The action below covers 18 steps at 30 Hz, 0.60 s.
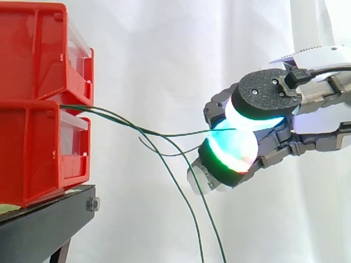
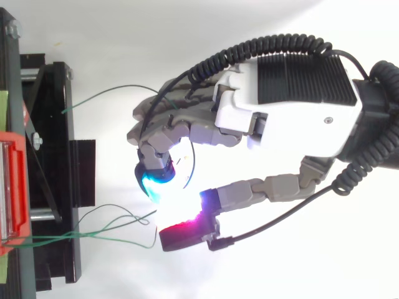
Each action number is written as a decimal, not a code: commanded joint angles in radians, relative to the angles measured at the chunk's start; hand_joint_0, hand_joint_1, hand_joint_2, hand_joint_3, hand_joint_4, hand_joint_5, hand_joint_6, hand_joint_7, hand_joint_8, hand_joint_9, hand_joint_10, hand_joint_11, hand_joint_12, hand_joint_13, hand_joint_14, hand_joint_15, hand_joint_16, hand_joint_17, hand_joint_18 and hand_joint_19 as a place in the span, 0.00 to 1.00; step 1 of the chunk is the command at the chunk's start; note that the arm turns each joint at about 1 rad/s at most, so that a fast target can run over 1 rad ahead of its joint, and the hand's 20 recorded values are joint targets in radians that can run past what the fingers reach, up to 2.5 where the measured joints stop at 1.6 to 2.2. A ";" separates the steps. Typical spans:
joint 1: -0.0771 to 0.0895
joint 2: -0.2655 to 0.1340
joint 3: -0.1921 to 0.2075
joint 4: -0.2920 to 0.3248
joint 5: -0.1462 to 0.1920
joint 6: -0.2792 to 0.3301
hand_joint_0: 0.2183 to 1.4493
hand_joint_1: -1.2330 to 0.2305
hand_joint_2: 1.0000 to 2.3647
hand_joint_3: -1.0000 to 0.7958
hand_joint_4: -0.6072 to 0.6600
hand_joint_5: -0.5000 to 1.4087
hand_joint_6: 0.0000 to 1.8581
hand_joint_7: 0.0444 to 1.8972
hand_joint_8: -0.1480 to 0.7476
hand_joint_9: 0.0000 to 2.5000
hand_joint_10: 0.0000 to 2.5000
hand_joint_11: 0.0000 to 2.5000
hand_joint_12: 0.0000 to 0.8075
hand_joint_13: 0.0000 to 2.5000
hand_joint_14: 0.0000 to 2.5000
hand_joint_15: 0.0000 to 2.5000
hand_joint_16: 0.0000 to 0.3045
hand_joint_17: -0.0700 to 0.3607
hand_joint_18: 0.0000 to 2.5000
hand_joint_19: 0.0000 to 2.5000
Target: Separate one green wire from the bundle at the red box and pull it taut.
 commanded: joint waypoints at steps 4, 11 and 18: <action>0.000 0.000 0.000 0.000 0.000 -0.001 0.31 0.34 0.02 0.49 0.42 0.18 0.47 0.58 0.45 0.23 0.00 0.08 0.43 0.16 0.00 0.08 0.16 0.42 0.14 0.10; 0.000 0.000 0.000 -0.002 0.000 -0.001 0.31 0.34 0.02 0.49 0.42 0.18 0.47 0.58 0.45 0.23 0.00 0.08 0.43 0.17 0.00 0.08 0.16 0.42 0.14 0.10; -0.002 0.000 0.000 0.000 0.000 0.000 0.31 0.34 0.02 0.49 0.42 0.18 0.47 0.58 0.45 0.23 0.00 0.08 0.43 0.17 0.00 0.08 0.16 0.42 0.14 0.10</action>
